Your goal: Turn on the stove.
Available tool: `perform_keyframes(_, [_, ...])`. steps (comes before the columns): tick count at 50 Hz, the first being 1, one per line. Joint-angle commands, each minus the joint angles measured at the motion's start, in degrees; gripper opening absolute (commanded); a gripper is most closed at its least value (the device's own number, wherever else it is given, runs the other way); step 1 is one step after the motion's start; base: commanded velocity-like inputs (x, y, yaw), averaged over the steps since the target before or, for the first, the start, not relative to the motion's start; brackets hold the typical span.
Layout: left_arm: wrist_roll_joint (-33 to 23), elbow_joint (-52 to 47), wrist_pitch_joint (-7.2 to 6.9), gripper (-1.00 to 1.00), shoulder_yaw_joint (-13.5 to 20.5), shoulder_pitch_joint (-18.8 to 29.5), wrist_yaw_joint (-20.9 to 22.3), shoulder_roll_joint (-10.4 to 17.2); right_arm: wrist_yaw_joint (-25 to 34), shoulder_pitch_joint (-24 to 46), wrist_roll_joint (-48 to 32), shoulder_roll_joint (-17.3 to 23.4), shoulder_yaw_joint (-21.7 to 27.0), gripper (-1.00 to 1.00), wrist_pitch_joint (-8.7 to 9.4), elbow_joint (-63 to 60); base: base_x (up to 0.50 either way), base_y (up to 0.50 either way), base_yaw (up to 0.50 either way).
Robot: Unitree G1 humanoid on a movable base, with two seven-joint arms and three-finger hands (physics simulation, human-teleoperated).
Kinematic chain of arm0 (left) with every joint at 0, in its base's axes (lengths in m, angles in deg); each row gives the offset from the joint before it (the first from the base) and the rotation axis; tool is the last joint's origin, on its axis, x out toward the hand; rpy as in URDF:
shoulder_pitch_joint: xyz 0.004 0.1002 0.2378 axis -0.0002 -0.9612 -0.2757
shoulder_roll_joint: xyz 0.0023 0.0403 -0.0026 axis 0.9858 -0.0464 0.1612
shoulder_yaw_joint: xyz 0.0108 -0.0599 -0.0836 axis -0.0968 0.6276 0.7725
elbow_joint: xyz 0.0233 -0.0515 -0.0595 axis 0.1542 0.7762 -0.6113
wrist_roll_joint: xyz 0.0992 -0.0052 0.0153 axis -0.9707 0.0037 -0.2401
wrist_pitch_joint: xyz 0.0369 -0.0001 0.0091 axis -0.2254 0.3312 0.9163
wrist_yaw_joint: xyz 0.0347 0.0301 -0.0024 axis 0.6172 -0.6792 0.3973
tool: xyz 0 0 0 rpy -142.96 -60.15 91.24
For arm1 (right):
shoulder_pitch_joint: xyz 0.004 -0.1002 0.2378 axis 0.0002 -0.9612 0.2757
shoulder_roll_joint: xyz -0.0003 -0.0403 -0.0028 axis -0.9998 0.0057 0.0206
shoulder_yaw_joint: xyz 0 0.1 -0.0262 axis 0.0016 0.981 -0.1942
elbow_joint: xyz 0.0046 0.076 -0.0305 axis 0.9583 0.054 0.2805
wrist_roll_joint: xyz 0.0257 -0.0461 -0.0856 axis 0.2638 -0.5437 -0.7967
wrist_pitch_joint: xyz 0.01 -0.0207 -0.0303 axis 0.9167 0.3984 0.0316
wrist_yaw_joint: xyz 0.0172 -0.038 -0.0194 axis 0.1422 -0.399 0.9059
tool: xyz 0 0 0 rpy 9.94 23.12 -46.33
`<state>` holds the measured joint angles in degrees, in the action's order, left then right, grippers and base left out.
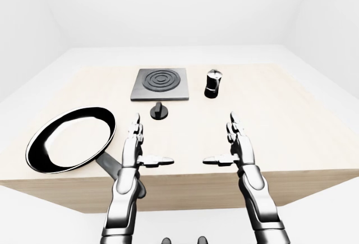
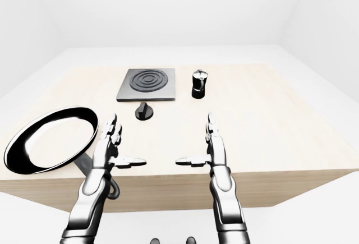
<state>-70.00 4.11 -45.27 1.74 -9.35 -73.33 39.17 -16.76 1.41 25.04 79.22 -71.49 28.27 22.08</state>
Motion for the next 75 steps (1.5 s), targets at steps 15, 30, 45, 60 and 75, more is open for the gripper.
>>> perform_keyframes(15, [-0.19,-2.76,-3.66,1.00,0.55,0.79,0.99,0.35,2.20,-0.13,-0.99,0.44,0.12,1.00,0.08,-0.32,0.00,0.00,0.00])
perform_keyframes(30, [-0.38,-1.75,-2.92,1.00,0.36,0.86,1.10,0.33,2.23,-0.45,-1.59,0.09,-0.58,1.00,-1.16,0.32,0.23,0.00,0.00])
perform_keyframes(45, [-0.61,-0.67,-2.35,1.00,0.00,0.93,0.85,0.13,2.30,-0.93,-1.52,-0.02,-0.85,1.00,-1.38,0.13,0.35,0.00,0.00])
perform_keyframes(60, [-0.73,-0.30,-2.09,1.00,-0.09,0.80,0.79,0.09,2.55,-1.17,-1.89,-0.08,-1.31,1.00,-2.63,1.32,0.32,0.00,0.00])
perform_keyframes(75, [-0.81,2.92,-1.32,1.00,0.01,2.33,0.66,0.13,2.83,-1.25,-2.28,-0.17,-1.63,1.00,-1.74,0.31,0.00,0.00,0.00])
